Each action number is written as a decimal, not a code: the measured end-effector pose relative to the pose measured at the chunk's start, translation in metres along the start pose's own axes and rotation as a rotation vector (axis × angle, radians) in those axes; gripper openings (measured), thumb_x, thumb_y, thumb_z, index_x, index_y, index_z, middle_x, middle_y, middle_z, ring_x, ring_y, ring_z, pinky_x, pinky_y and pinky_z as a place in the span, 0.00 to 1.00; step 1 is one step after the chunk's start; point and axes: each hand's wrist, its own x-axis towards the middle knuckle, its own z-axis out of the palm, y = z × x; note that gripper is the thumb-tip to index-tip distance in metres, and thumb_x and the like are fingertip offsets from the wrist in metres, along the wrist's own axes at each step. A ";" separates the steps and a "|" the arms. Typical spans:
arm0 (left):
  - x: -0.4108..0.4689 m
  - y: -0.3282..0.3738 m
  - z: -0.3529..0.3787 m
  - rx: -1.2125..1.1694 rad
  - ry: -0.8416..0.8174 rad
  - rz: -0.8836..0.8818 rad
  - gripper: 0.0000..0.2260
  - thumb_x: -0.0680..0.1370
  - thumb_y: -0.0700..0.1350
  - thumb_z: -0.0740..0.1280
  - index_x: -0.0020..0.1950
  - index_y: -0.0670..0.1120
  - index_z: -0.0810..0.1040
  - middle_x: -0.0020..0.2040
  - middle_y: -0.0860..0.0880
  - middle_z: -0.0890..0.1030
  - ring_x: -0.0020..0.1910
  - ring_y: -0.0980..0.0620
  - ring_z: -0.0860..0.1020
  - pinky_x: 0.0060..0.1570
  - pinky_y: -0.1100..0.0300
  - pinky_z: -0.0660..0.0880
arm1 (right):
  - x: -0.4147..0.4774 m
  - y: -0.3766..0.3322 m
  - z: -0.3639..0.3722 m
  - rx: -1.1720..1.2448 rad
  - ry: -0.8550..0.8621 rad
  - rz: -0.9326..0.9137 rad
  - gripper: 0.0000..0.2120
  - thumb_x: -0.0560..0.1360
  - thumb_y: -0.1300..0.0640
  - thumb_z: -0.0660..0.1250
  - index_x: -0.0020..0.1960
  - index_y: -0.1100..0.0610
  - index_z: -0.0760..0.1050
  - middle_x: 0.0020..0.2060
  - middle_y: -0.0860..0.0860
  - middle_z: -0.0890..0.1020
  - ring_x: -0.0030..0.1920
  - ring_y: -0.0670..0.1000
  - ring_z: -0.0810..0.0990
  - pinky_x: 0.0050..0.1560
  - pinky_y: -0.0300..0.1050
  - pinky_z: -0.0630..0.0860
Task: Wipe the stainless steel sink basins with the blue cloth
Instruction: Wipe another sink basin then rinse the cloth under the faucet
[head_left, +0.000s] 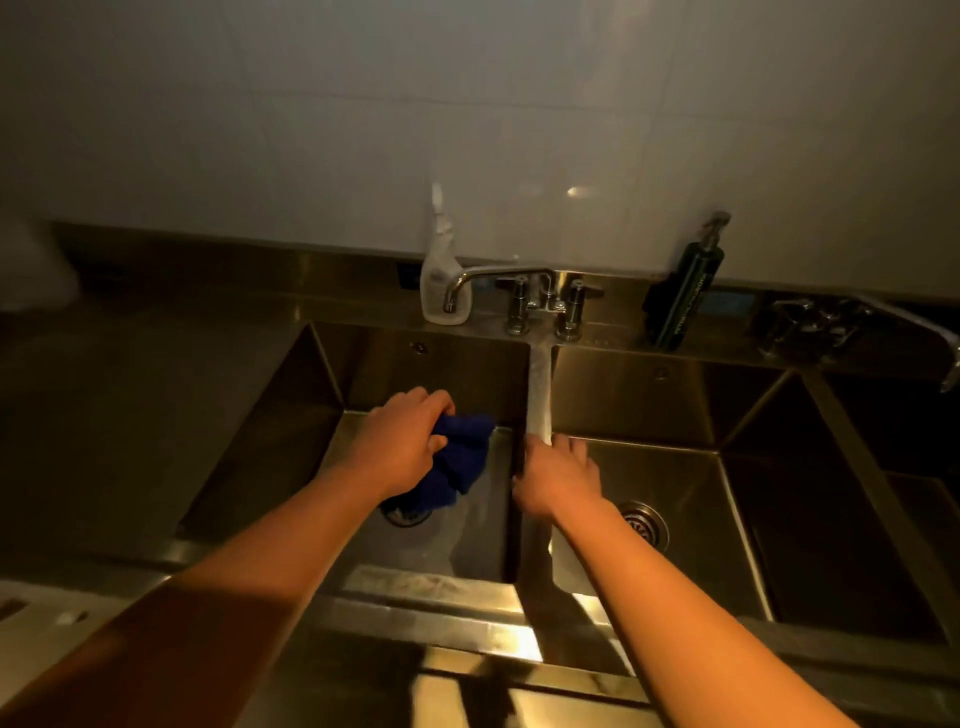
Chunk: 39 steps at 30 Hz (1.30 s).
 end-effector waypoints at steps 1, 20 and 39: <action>-0.005 -0.012 -0.004 0.002 -0.002 0.010 0.10 0.78 0.45 0.65 0.58 0.52 0.70 0.54 0.51 0.73 0.55 0.48 0.72 0.56 0.47 0.71 | -0.004 -0.012 0.005 -0.002 -0.005 0.009 0.28 0.77 0.49 0.63 0.75 0.52 0.60 0.72 0.58 0.63 0.73 0.61 0.58 0.71 0.57 0.59; 0.001 -0.141 -0.014 -0.101 -0.052 -0.046 0.08 0.77 0.42 0.66 0.53 0.53 0.73 0.51 0.54 0.73 0.53 0.53 0.73 0.55 0.55 0.72 | 0.049 -0.112 0.042 0.014 -0.072 0.037 0.27 0.77 0.50 0.62 0.75 0.53 0.62 0.72 0.58 0.64 0.73 0.61 0.59 0.72 0.58 0.59; 0.050 -0.275 -0.046 -0.334 -0.174 0.119 0.07 0.79 0.43 0.63 0.50 0.56 0.70 0.46 0.53 0.76 0.44 0.56 0.76 0.40 0.63 0.71 | 0.097 -0.217 0.063 0.120 0.048 0.189 0.24 0.77 0.50 0.63 0.72 0.53 0.66 0.70 0.57 0.68 0.71 0.61 0.62 0.69 0.56 0.64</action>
